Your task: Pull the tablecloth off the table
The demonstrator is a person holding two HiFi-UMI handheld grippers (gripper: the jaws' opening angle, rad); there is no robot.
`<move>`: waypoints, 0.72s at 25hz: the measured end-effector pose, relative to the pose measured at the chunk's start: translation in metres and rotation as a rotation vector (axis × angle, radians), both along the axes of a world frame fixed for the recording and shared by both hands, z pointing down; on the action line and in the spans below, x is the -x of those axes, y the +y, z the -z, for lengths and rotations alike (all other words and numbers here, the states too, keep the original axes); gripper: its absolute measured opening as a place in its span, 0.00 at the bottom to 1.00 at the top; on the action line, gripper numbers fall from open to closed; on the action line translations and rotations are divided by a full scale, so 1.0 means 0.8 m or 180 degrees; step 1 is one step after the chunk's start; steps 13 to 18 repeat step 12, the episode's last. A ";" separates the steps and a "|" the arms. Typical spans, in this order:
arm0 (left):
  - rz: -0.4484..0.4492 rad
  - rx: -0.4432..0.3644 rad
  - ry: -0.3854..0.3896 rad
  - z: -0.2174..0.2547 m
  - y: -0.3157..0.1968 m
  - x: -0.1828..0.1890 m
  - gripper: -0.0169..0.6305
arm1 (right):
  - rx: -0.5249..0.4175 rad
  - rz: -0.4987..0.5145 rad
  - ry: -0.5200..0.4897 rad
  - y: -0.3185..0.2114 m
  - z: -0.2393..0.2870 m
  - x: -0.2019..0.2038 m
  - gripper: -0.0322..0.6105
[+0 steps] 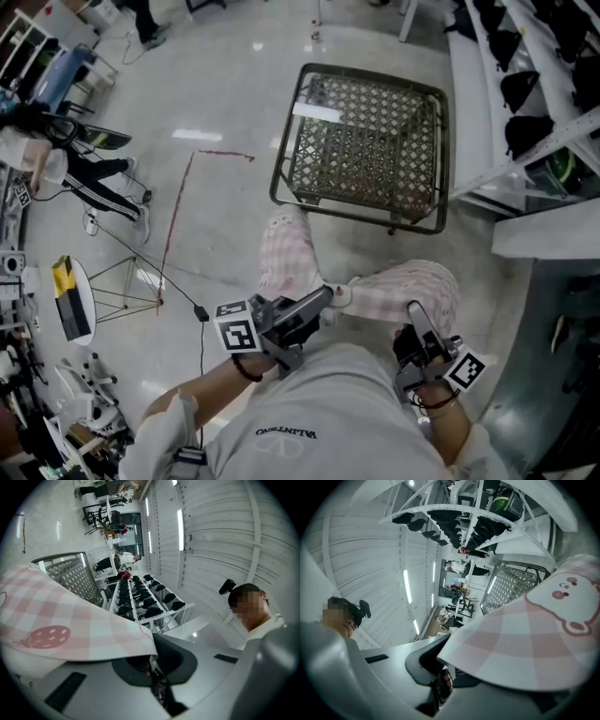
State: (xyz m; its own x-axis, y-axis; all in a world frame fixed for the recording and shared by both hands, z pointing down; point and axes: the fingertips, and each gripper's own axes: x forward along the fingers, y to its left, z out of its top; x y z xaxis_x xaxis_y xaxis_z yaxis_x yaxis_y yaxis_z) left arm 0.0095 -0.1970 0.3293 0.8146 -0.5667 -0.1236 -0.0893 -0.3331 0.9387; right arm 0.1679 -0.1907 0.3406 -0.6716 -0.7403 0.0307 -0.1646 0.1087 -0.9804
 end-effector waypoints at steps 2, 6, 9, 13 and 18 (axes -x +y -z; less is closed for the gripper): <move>0.0006 -0.0009 0.0000 0.000 0.000 -0.001 0.03 | 0.0009 -0.0005 -0.0002 0.000 0.000 -0.001 0.07; 0.0012 -0.0015 0.0001 -0.001 -0.002 -0.002 0.03 | 0.0007 -0.0006 0.0008 -0.002 0.000 -0.002 0.07; 0.0015 -0.0021 -0.0011 -0.001 -0.001 0.000 0.03 | 0.0010 -0.0005 0.0007 -0.001 0.000 0.000 0.07; 0.0021 -0.0033 -0.0034 0.000 0.002 0.004 0.03 | -0.0001 0.0001 0.0000 0.001 0.001 0.003 0.07; 0.0021 -0.0033 -0.0034 0.000 0.002 0.004 0.03 | -0.0001 0.0001 0.0000 0.001 0.001 0.003 0.07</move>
